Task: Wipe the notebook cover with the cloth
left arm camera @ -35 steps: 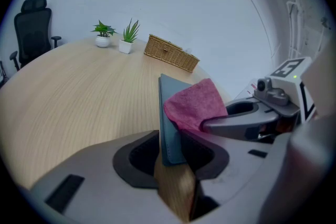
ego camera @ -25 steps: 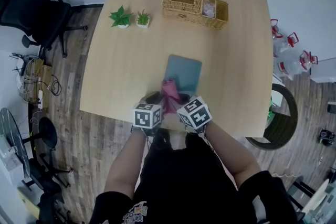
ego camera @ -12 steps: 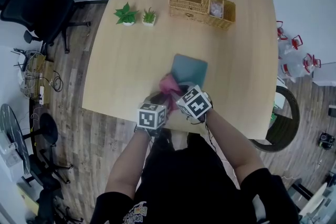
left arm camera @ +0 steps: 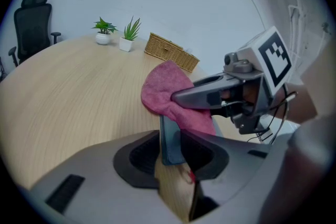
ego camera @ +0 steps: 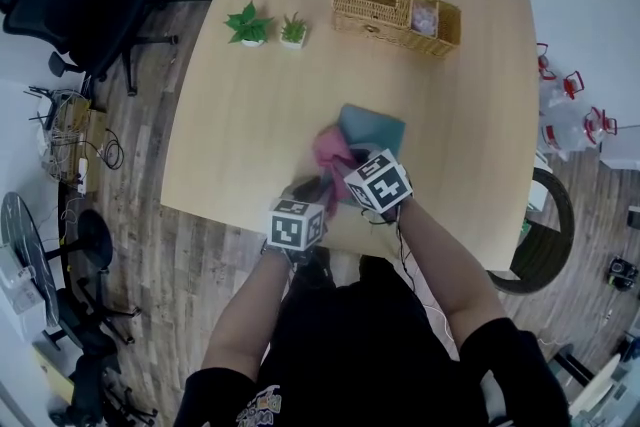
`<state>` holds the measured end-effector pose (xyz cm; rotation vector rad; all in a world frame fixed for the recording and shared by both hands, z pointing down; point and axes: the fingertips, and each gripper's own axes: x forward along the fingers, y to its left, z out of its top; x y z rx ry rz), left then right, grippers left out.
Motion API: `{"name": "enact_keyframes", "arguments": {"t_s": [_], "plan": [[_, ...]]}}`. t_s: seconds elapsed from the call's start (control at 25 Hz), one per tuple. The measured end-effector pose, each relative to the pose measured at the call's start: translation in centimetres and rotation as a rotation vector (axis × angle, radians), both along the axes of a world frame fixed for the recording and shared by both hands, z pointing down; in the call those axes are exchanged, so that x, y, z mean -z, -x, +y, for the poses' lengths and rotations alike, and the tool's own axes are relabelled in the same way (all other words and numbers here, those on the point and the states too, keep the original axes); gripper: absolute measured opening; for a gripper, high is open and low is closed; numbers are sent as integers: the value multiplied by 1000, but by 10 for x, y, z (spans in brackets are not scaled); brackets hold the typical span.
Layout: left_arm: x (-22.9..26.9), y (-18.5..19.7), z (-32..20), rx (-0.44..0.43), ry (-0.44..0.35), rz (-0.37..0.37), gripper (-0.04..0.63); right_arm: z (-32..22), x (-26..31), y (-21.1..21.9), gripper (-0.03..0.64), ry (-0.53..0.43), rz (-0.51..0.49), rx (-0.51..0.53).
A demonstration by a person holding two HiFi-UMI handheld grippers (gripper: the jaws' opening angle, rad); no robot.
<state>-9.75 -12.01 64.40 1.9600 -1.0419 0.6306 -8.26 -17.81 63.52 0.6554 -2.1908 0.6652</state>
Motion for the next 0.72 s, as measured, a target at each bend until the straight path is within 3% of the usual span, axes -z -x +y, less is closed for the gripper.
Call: {"name": "enact_keyframes", "arguments": {"t_s": [0.72], "plan": [[-1, 1, -1, -1, 25, 26, 112, -87, 1, -22, 61, -26, -20, -195]]}}
